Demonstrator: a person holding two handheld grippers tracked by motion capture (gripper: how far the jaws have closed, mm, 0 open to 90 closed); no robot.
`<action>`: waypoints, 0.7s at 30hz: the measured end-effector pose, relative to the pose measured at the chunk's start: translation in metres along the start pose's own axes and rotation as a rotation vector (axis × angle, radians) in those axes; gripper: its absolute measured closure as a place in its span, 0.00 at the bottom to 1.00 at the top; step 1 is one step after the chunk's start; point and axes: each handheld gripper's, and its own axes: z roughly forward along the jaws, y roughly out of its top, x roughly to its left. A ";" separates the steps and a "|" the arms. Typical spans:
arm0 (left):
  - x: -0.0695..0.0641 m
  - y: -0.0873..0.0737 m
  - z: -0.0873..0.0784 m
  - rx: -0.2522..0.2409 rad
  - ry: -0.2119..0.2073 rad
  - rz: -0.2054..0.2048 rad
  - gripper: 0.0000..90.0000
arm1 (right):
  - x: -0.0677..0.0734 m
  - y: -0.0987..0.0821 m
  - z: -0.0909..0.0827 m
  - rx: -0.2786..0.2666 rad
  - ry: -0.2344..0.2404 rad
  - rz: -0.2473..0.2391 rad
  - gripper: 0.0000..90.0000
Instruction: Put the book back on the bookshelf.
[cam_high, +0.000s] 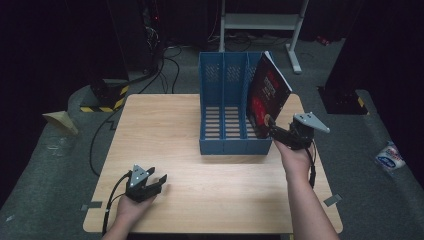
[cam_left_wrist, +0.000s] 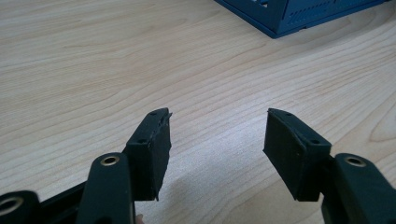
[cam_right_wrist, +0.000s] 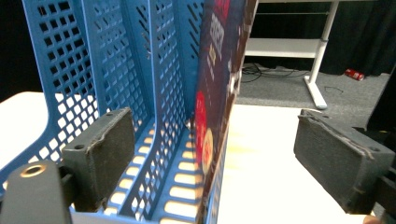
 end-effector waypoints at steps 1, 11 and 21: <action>0.000 0.000 0.000 -0.001 0.000 0.000 0.45 | 0.000 -0.004 -0.002 -0.002 0.000 -0.010 0.13; 0.000 0.000 0.000 0.004 -0.009 0.002 0.45 | -0.007 -0.064 -0.011 0.141 0.021 -0.001 0.15; 0.000 0.000 0.000 0.005 -0.004 0.002 0.43 | -0.004 -0.145 -0.013 0.372 -0.018 -0.081 0.15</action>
